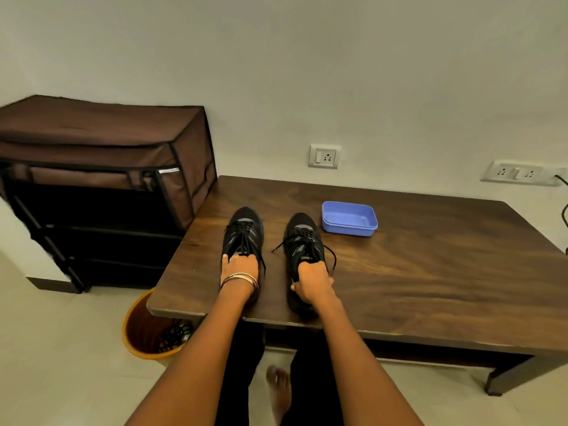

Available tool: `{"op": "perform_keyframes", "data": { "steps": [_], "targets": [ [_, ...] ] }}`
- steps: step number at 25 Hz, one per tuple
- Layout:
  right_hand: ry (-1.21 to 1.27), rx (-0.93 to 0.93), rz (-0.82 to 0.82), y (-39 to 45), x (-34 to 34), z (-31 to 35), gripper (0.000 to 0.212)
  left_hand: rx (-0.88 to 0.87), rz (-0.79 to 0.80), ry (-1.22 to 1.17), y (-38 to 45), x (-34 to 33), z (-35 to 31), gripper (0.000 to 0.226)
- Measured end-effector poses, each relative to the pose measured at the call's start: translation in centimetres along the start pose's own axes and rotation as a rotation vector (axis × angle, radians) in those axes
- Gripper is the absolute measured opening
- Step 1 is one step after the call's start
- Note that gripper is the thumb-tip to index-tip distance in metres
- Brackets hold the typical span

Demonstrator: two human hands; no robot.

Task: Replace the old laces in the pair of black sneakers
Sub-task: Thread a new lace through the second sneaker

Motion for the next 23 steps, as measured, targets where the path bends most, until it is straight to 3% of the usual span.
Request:
{"op": "perform_keyframes", "data": {
  "steps": [8, 13, 18, 20, 23],
  "targets": [
    [-0.022, 0.065, -0.120, 4.3, -2.1, 3.1, 0.025, -0.145, -0.010, -0.011, 2.1, -0.3, 0.1, 0.041],
    [-0.059, 0.021, -0.263, 4.7, -2.1, 3.5, 0.027, -0.241, -0.214, -0.166, 2.8, 0.4, 0.4, 0.027],
    [-0.132, -0.010, -0.351, 5.6, -3.7, 2.9, 0.033, -0.318, -0.487, -0.175, 3.3, -2.2, 0.0, 0.023],
    [-0.139, -0.020, -0.367, 5.8, -4.1, 2.8, 0.034, -0.325, -0.476, -0.182, 3.4, -2.6, 0.1, 0.022],
    [-0.168, -0.062, -0.162, 5.9, -4.3, 2.8, 0.039, -0.320, -0.307, -0.153, 3.2, -2.4, 0.2, 0.024]
  ]
}}
Point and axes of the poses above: each hand's wrist, its own y-axis towards the middle knuckle, its own x-axis out of the back of the hand, z = x × y, the point moved 5 cm from there along y, towards the middle knuckle, and after that the axes turned 2 degrees about -z, right-handed, at the moved point
